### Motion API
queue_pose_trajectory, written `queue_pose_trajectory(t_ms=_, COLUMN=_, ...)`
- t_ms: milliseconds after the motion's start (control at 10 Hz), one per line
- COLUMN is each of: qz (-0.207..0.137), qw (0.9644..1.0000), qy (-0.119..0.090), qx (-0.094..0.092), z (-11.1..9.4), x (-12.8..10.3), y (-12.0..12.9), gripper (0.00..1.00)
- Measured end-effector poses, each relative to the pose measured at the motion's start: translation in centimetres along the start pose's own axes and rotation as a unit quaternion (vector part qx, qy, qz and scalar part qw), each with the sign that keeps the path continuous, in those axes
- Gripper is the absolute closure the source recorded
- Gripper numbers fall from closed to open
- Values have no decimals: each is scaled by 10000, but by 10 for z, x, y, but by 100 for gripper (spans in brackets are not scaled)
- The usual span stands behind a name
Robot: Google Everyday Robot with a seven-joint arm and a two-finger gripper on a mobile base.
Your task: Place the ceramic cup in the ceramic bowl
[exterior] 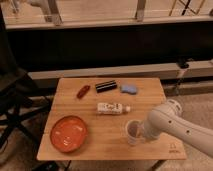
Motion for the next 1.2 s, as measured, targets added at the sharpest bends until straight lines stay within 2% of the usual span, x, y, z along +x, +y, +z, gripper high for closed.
queue_pose_trajectory(t_ms=400, qz=-44, qw=9999, qy=137, qx=68, z=-18, x=-3, y=-5, gripper=100)
queue_pose_trajectory(t_ms=700, qz=-58, qw=9993, qy=298, qx=212, z=-53, x=-3, y=-15, gripper=100)
queue_pose_trajectory(t_ms=800, qz=-48, qw=9992, qy=321, qx=229, z=-58, x=-2, y=-15, gripper=100)
queue_pose_trajectory(t_ms=1200, qz=-93, qw=9991, qy=324, qx=257, z=-60, x=1, y=-26, gripper=100)
